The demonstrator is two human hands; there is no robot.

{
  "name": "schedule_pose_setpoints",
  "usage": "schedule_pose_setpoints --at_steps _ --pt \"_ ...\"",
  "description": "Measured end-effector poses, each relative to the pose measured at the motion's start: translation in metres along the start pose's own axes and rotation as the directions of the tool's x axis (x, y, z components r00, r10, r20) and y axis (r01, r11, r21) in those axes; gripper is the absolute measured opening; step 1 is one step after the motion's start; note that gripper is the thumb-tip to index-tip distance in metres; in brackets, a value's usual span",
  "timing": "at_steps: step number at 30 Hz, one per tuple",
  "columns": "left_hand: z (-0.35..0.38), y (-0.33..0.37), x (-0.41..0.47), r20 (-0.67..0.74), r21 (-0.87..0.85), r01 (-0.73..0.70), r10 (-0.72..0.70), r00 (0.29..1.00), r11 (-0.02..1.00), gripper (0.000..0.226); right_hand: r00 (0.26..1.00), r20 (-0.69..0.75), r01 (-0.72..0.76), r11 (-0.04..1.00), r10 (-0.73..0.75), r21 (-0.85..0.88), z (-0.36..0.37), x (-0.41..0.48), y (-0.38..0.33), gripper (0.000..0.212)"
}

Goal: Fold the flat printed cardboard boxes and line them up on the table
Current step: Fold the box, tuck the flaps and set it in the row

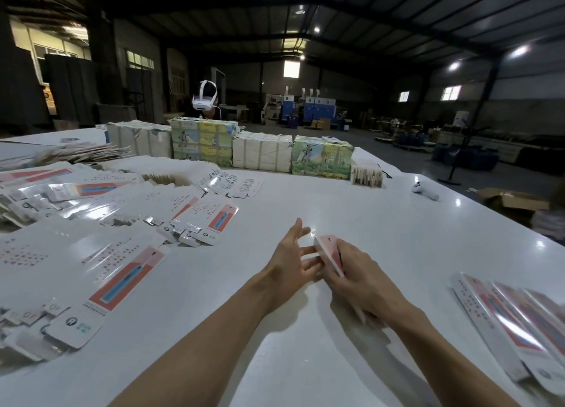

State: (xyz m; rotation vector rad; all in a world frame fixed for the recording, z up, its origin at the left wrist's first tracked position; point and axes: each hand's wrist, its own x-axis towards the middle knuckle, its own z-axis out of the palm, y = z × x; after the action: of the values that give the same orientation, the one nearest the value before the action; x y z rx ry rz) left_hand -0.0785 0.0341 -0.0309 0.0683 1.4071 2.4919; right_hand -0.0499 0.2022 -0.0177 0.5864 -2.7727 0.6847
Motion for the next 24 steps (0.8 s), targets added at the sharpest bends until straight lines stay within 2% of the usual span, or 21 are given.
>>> schedule_pose_setpoints --at_steps 5,8,11,15,18,21,24 --pt "-0.005 -0.006 0.008 0.025 0.057 -0.012 0.01 1.0 0.998 0.055 0.956 -0.002 -0.29 0.944 0.293 -0.161 -0.026 -0.028 0.037 0.045" --pt "-0.007 -0.007 0.011 0.049 0.045 -0.017 0.015 0.999 0.999 0.048 0.887 -0.077 -0.442 0.791 0.455 -0.423 -0.038 -0.056 0.068 0.061" --pt "-0.006 -0.008 0.009 0.075 0.067 -0.028 0.023 0.997 0.997 0.046 0.824 -0.152 -0.545 0.689 0.546 -0.478 -0.045 -0.079 0.091 0.068" --pt "-0.003 -0.008 0.005 0.087 0.09 -0.041 0.033 0.996 0.995 0.047 0.784 -0.2 -0.588 0.599 0.588 -0.544 -0.055 -0.096 0.111 0.067" --pt "-0.003 -0.008 0.005 0.096 0.112 -0.032 0.021 0.995 0.993 0.034 0.781 -0.209 -0.581 0.564 0.588 -0.586 -0.06 -0.1 0.119 0.069" --pt "-0.006 -0.009 0.004 0.115 0.16 -0.04 0.022 0.993 0.986 0.025 0.837 -0.24 -0.529 0.616 0.492 -0.584 -0.058 -0.088 0.111 0.069" --pt "-0.009 -0.01 0.001 0.144 0.236 -0.106 0.073 0.987 0.966 0.022 0.901 -0.24 -0.434 0.759 0.362 -0.485 -0.045 -0.057 0.082 0.065"
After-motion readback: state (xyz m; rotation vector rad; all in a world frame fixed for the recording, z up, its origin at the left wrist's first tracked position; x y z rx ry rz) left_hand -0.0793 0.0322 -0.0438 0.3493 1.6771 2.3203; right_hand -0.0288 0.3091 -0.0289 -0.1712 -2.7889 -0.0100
